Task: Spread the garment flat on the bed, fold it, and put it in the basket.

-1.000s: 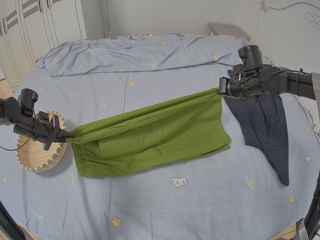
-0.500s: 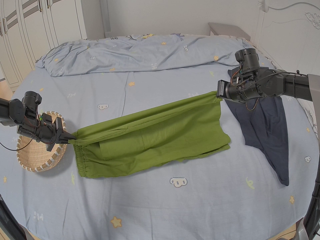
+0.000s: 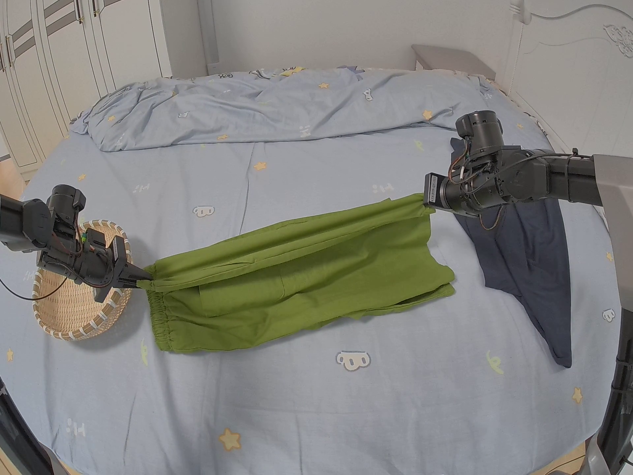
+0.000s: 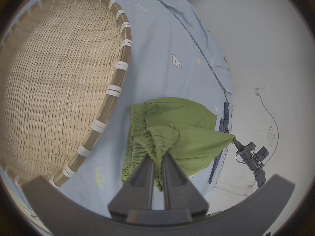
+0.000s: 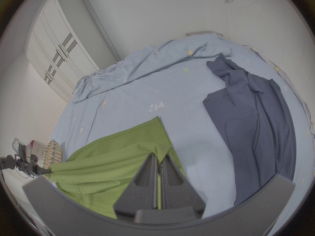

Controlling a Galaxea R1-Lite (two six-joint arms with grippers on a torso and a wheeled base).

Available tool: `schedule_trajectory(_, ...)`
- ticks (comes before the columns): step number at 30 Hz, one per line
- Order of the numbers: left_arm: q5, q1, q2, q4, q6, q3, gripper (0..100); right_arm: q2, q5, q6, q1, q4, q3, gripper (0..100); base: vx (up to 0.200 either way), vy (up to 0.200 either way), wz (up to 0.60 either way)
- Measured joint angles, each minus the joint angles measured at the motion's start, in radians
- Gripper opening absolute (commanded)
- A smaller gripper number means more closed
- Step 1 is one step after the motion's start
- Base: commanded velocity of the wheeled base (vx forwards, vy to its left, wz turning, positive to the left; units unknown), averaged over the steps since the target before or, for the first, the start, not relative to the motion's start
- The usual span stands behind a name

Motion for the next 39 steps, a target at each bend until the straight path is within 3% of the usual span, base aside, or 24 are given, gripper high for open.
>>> schedule_trajectory(10, 0.001, -0.015, 0.017, -0.035, 0.0, -0.001, 0, 0.016, 0.0, 0.012, -0.001, -0.007, -0.004, 0, 0.0, 0.0, 0.0)
schedule_trajectory(11, 0.001, -0.016, 0.019, -0.036, 0.0, -0.001, 0, 0.018, 0.0, 0.011, 0.0, -0.009, -0.004, 100, 0.0, 0.0, 0.0)
schedule_trajectory(12, 0.001, -0.016, 0.019, -0.036, 0.0, -0.003, 100, 0.019, 0.0, 0.011, 0.0, -0.01, -0.004, 100, 0.0, 0.0, 0.0)
schedule_trajectory(21, -0.001, -0.045, 0.027, -0.068, -0.02, -0.021, 100, 0.023, -0.001, 0.011, 0.022, -0.011, -0.003, 100, 0.0, 0.0, 0.0)
schedule_trajectory(28, -0.005, -0.105, 0.027, -0.117, -0.091, -0.029, 100, 0.023, -0.004, 0.013, 0.029, -0.01, 0.007, 100, 0.0, 0.0, 0.0)
schedule_trajectory(39, 0.024, -0.148, 0.107, -0.417, -0.326, -0.104, 100, 0.002, -0.006, 0.015, 0.022, -0.01, 0.036, 100, 0.0, 0.0, 0.0)
